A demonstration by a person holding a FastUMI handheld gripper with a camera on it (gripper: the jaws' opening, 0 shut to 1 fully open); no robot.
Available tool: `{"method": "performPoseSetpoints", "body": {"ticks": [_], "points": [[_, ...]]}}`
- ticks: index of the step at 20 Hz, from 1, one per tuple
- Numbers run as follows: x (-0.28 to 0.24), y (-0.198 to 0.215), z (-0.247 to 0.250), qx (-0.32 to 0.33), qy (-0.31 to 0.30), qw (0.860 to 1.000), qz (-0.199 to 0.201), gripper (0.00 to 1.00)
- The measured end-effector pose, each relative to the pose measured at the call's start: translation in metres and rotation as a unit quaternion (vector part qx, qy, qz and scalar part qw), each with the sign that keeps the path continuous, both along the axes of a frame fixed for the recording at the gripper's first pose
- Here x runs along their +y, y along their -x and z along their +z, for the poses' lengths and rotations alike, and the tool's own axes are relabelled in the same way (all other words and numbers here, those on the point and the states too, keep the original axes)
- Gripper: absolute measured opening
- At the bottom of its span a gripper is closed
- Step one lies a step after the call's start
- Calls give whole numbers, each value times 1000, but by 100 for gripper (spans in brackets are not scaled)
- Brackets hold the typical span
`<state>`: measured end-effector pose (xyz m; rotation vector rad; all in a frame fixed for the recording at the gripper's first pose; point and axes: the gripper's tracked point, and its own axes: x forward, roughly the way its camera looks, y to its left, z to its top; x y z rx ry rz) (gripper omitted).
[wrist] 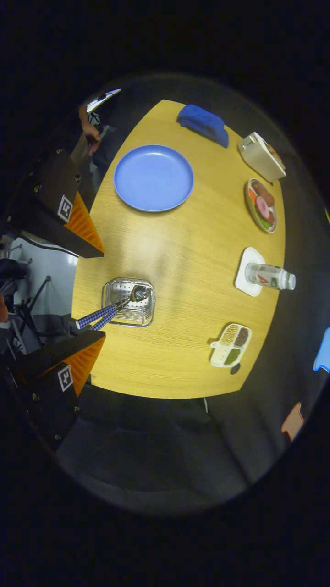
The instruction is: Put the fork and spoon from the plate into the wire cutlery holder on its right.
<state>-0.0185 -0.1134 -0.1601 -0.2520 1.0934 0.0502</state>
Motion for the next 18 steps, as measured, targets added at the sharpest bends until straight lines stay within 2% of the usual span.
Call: {"method": "performPoseSetpoints", "body": {"ticks": [2,5,8,11,14,16,18], "points": [[20,0,7,-76,-20,997,-9,97],[42,8,15,-141,-46,989,-15,97],[62,6,30,-220,-74,972,-27,97],[83,3,57,-317,-82,945,-14,97],[100,1,75,-386,-69,920,-3,97],[108,-1,90,-429,-54,901,23,95],[114,-1,103,-473,-55,879,13,95]]}}
